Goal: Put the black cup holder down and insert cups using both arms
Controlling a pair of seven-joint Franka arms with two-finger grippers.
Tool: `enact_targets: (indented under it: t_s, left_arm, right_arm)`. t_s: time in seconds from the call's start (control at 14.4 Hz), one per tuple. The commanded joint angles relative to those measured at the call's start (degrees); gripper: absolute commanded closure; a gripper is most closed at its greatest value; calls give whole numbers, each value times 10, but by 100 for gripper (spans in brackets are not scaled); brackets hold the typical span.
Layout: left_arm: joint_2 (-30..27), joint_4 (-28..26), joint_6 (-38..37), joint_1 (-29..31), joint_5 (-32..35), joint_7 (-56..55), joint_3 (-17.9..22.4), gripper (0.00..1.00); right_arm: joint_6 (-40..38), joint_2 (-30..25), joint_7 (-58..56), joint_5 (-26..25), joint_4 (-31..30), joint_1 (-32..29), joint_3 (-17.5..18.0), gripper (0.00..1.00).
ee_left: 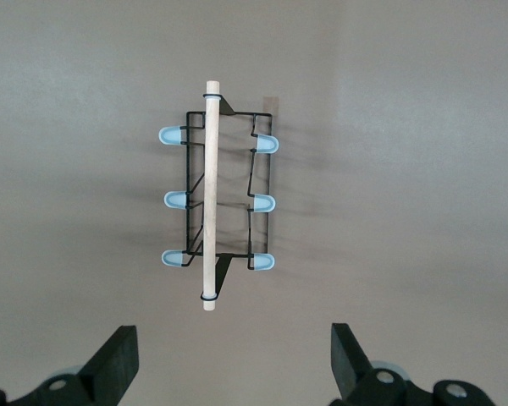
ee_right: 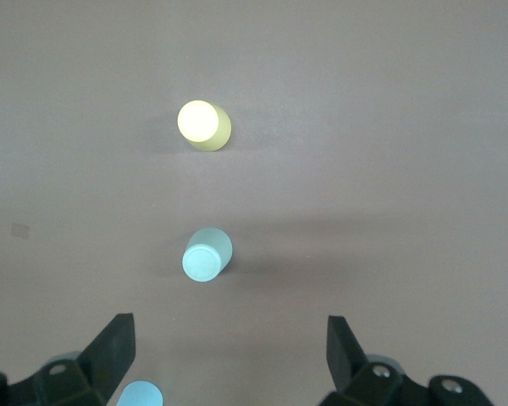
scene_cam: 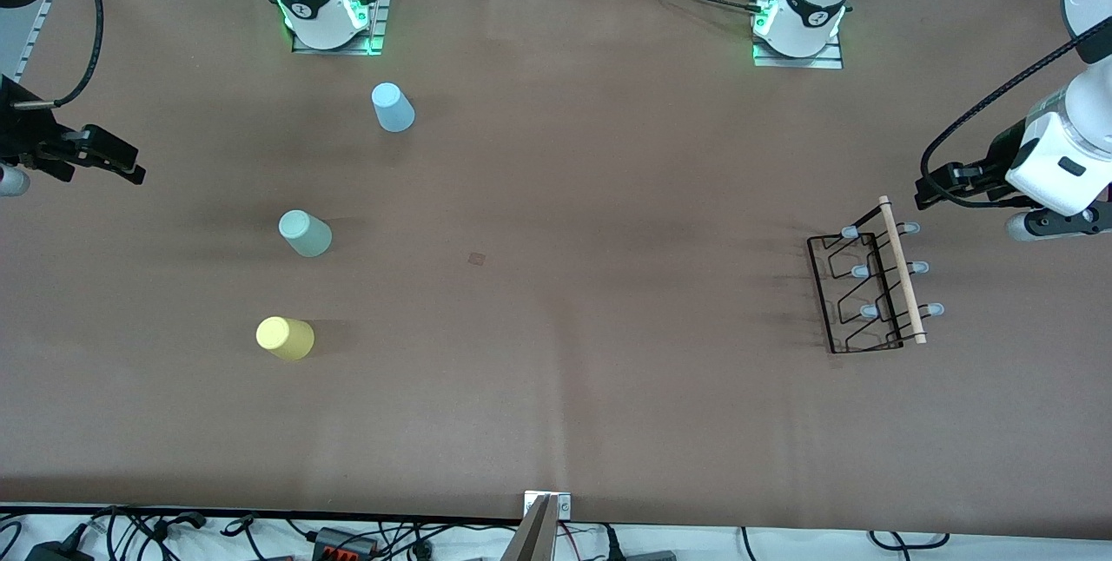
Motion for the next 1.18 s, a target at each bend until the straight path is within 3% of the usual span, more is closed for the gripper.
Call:
enact_targets:
  t_s: [0.0, 1.11]
  left_arm:
    - [2, 8, -2, -2, -15, 1, 6, 0]
    - [3, 8, -2, 2, -23, 1, 7, 0]
  right_arm:
    - [-2, -9, -4, -8, -6, 2, 1, 0]
    - [-1, -8, -4, -9, -3, 2, 1, 0]
